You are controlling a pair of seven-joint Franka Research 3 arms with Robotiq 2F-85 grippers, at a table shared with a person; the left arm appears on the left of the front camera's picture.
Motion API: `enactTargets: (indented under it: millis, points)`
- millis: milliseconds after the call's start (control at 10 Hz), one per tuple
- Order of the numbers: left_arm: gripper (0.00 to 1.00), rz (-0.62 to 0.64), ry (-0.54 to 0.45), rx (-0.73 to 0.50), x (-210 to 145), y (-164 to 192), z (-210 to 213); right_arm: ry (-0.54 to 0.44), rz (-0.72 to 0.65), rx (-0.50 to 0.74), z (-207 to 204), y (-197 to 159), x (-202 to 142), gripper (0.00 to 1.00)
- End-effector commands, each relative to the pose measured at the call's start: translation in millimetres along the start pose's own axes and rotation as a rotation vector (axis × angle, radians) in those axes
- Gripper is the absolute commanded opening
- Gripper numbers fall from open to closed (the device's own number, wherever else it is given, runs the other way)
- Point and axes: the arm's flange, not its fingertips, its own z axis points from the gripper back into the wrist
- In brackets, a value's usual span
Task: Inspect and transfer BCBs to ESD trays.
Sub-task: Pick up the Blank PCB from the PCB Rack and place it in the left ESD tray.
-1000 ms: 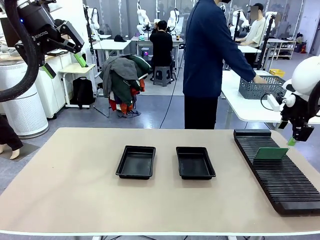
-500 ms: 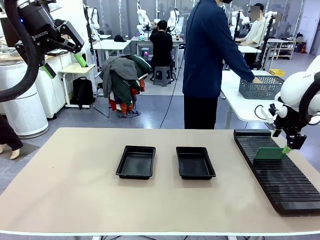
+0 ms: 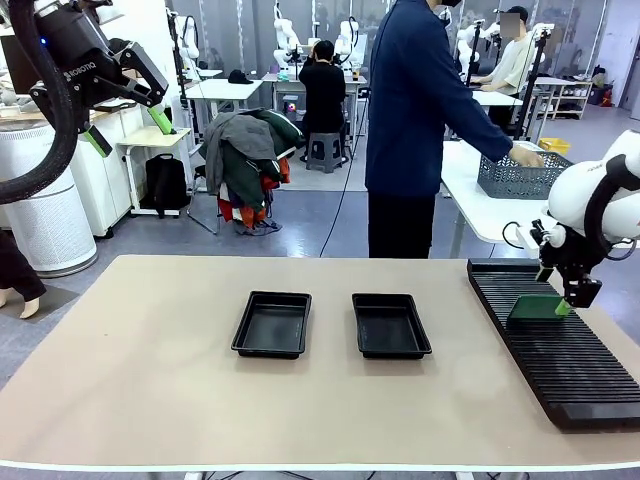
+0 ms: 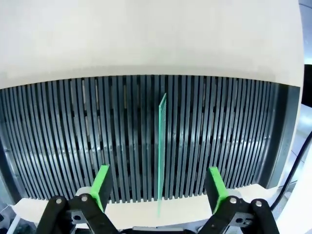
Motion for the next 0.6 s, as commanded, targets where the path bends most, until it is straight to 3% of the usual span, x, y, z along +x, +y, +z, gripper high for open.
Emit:
enactTargets:
  millis: [0, 500]
  points:
    - [1.0, -0.006, -0.002, -0.002, 0.5, 1.4, -1.7, -0.043, 0.019, -0.018, -7.8, -4.1, -7.8, 1.0]
    - [1.0, -0.006, -0.002, -0.002, 0.5, 1.4, -1.7, -0.032, -0.011, 0.003, -7.0, -0.6, -5.6, 1.0]
